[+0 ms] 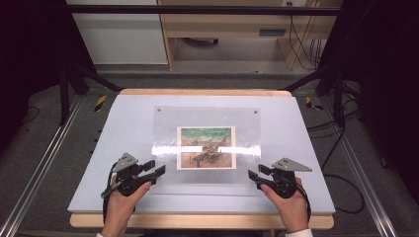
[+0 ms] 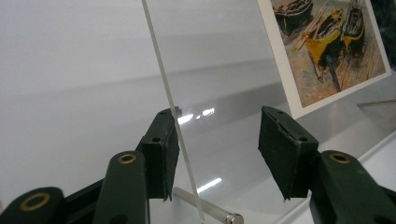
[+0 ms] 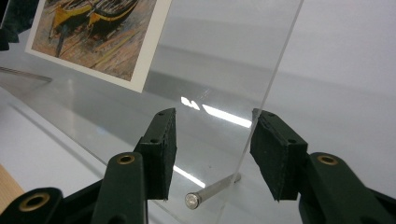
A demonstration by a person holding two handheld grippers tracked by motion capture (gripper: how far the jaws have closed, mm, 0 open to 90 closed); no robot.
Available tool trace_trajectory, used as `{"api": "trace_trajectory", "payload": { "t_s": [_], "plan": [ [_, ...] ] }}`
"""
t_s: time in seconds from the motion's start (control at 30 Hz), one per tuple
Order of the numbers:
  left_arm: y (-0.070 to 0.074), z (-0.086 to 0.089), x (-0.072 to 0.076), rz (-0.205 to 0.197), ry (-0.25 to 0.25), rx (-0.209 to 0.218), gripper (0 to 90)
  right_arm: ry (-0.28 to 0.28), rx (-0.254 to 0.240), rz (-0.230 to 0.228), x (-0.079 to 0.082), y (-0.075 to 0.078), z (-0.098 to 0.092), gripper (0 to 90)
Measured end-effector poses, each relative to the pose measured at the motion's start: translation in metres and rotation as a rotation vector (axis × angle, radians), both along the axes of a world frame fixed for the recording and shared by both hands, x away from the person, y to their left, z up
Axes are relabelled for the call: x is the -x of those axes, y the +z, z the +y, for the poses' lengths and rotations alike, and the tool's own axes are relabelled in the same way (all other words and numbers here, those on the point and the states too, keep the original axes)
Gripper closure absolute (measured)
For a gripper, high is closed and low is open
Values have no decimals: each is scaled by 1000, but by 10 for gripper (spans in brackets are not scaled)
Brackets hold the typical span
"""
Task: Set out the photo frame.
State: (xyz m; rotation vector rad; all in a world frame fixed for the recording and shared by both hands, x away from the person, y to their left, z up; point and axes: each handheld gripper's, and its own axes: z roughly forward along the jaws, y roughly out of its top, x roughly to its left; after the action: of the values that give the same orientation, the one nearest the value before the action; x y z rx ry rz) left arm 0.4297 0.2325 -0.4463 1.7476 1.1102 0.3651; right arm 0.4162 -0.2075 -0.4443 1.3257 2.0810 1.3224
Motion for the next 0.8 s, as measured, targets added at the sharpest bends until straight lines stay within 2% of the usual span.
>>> {"api": "trace_trajectory", "payload": {
  "t_s": [0.2,0.8],
  "plan": [
    [0,3,7,-9,5,1,530,1,10,-6,5,0,-1,544],
    [-1,5,17,-7,6,-1,584,4,27,-15,15,-1,-2,604]
  ]
}}
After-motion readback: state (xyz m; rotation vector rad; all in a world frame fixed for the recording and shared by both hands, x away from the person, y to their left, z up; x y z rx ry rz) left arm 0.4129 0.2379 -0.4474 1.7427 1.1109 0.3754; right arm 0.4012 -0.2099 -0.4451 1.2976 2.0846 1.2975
